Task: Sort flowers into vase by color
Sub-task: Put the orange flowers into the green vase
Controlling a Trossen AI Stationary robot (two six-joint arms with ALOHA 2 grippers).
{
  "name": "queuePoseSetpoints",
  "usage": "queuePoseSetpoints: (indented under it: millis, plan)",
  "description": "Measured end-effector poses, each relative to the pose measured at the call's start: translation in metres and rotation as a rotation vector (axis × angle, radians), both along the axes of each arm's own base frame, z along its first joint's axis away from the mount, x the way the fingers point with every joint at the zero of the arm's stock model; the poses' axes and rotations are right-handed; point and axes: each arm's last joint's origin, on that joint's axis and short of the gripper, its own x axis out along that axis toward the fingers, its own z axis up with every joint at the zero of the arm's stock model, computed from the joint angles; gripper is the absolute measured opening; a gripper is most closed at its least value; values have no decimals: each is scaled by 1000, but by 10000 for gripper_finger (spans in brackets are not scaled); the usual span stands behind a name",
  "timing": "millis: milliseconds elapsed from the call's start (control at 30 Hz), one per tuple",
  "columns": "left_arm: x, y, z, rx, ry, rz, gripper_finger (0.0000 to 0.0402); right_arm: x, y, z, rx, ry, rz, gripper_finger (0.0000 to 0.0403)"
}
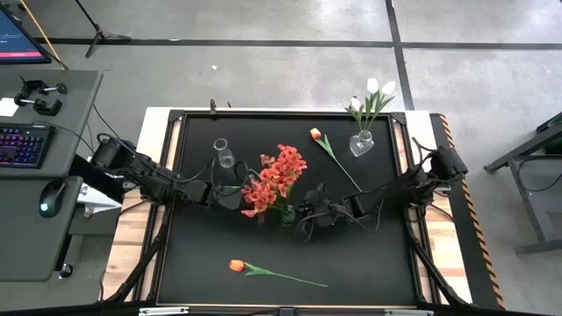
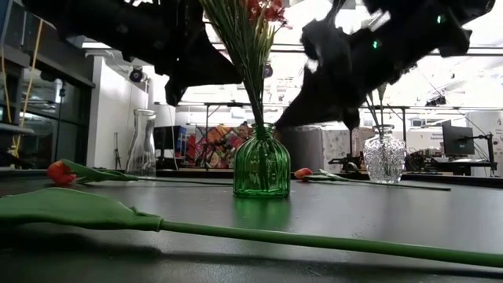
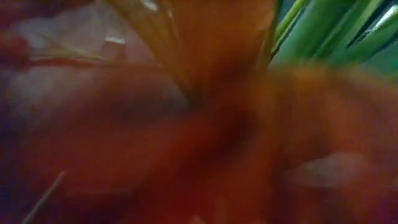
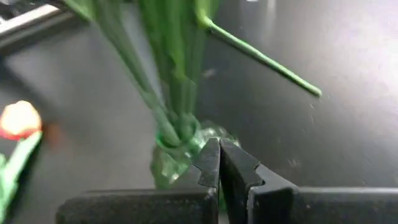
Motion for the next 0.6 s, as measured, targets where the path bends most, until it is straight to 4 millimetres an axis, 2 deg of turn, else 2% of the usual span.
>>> queuePoseSetpoints:
  millis: [200,300,400,600]
  plan:
    - [1,3,0,12,2,7,0,-11,6,42,-11,-130,78,0]
    - [1,5,0,28,5,7,0,-11,10,58,67,-223,174,0]
    - [2,7,-2,46,12,9,0,-7,15,60,87,-251,296,0]
    - [5,15,-7,57,32,35,0,23,19,57,-35,-235,274,0]
